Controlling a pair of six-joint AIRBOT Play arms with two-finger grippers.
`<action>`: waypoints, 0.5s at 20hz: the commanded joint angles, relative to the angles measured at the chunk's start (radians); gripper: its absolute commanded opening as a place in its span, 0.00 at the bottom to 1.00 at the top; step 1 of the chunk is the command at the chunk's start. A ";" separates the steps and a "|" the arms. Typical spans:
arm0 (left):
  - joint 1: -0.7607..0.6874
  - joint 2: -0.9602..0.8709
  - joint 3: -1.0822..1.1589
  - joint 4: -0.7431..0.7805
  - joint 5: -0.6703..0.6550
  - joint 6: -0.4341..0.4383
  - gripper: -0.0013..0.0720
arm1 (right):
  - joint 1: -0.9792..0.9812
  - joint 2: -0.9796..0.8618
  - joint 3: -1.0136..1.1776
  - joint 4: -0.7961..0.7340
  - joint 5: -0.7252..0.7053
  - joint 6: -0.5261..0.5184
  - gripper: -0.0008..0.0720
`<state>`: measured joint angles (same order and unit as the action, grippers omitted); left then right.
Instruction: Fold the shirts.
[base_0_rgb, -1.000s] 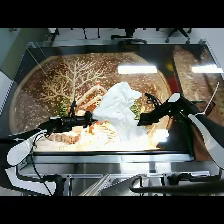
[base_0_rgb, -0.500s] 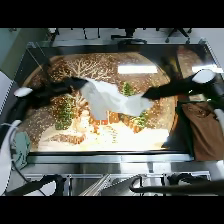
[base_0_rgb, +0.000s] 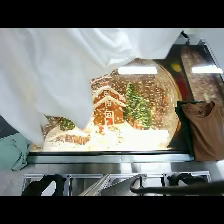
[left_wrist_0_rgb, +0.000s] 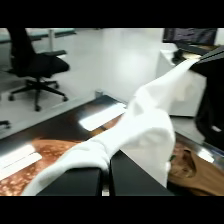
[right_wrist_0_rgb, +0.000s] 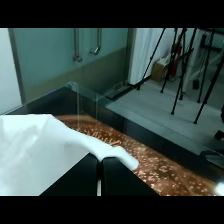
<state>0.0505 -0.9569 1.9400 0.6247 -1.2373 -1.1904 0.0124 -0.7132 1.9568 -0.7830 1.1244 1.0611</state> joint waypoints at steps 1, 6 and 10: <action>-0.017 0.009 -0.116 0.087 -0.013 -0.038 0.03 | -0.001 -0.022 -0.010 -0.036 0.029 0.007 0.03; -0.219 -0.246 -0.427 0.091 -0.004 0.077 0.03 | 0.002 -0.233 -0.326 0.002 0.136 0.031 0.03; -0.298 -0.598 -0.512 0.082 0.051 0.119 0.28 | 0.005 -0.444 -0.650 -0.011 0.040 0.007 0.03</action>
<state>-0.1928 -1.3449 1.4933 0.7139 -1.2140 -1.1099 0.0162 -1.0214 1.5059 -0.7952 1.2121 1.0821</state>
